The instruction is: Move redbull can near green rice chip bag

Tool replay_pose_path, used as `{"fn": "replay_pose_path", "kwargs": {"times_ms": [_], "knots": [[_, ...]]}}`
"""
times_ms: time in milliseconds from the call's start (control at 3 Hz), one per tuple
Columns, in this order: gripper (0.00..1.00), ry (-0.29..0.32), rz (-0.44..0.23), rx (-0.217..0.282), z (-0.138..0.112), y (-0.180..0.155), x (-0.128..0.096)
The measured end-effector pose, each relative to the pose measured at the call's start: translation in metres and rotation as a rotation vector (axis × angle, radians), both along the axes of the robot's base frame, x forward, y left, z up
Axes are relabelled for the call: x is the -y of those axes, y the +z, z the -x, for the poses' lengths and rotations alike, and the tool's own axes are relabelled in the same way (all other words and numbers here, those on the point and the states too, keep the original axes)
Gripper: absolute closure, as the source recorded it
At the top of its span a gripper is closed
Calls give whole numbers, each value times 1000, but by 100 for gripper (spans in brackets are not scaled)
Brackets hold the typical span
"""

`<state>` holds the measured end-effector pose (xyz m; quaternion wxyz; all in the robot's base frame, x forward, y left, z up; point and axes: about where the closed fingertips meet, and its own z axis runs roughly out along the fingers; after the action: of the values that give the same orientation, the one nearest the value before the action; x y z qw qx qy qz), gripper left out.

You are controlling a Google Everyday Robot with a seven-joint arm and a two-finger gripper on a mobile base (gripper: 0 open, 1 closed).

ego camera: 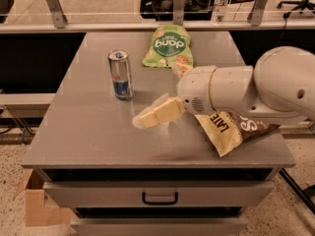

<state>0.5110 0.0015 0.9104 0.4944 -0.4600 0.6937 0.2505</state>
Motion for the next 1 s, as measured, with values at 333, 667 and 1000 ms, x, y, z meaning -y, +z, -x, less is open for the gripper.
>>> {"fn": "replay_pose_path", "kwargs": {"times_ms": [333,667,1000], "knots": [[0,-72,-28,35,-33,-16,-18],[0,-141,-71,30,-48,-31,-40],[0,-145,-101,21,-57,-38,-57]]}}
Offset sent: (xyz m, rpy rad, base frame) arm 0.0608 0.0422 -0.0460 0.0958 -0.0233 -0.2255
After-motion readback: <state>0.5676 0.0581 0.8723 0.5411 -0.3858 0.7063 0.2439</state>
